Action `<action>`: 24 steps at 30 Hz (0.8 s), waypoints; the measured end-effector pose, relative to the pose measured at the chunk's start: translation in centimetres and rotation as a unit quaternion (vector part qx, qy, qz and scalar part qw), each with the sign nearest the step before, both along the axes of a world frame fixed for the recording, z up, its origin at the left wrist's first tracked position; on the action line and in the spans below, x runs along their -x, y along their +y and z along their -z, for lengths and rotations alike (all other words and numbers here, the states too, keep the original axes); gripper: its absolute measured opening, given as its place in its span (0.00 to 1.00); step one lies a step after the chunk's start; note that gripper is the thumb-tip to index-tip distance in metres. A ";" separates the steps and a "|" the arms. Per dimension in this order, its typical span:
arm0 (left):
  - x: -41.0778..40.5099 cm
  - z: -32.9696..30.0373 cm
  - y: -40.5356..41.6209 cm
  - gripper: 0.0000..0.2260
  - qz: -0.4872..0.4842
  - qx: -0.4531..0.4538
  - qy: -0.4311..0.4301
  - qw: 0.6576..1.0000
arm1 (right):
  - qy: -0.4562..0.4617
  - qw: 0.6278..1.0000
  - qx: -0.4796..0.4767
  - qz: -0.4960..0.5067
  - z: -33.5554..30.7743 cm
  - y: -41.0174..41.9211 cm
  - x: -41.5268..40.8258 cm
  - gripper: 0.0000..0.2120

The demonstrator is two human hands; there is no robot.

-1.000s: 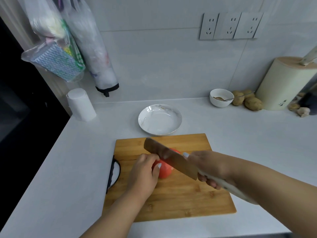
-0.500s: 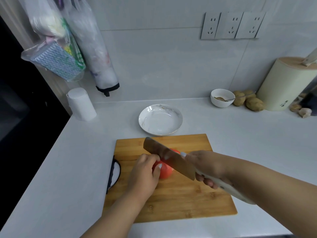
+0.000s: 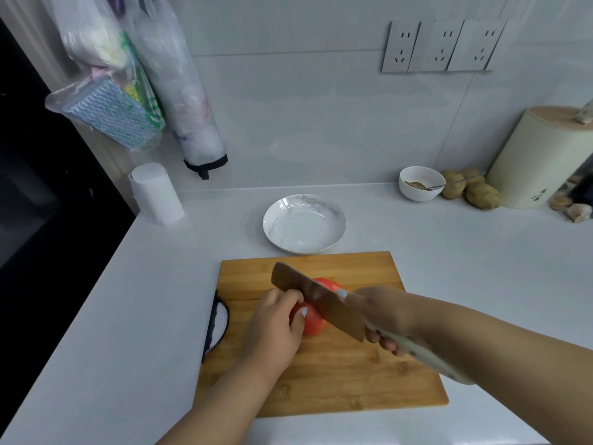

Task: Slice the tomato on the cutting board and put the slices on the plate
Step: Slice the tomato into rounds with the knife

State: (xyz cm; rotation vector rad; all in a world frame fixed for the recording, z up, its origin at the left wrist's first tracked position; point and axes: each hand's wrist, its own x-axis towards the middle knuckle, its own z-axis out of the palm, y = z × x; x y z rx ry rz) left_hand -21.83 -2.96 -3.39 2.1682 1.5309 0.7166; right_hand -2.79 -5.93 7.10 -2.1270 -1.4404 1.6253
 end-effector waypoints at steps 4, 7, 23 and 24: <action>-0.1 0.1 0.1 0.08 0.001 0.003 -0.008 1.000 | 0.001 1.000 0.003 0.010 0.4 -0.3 -0.3 0.22; 0.0 0.1 0.0 0.07 0.004 -0.003 -0.009 1.000 | 0.000 1.000 -0.001 -0.003 1.0 0.6 0.8 0.24; 0.0 0.0 -0.1 0.07 0.004 0.004 -0.005 1.000 | -0.003 1.000 0.010 0.003 2.3 -0.2 0.2 0.25; 0.0 0.0 -0.1 0.07 0.003 0.002 -0.003 1.000 | -0.005 1.000 0.006 0.000 2.6 0.1 0.7 0.25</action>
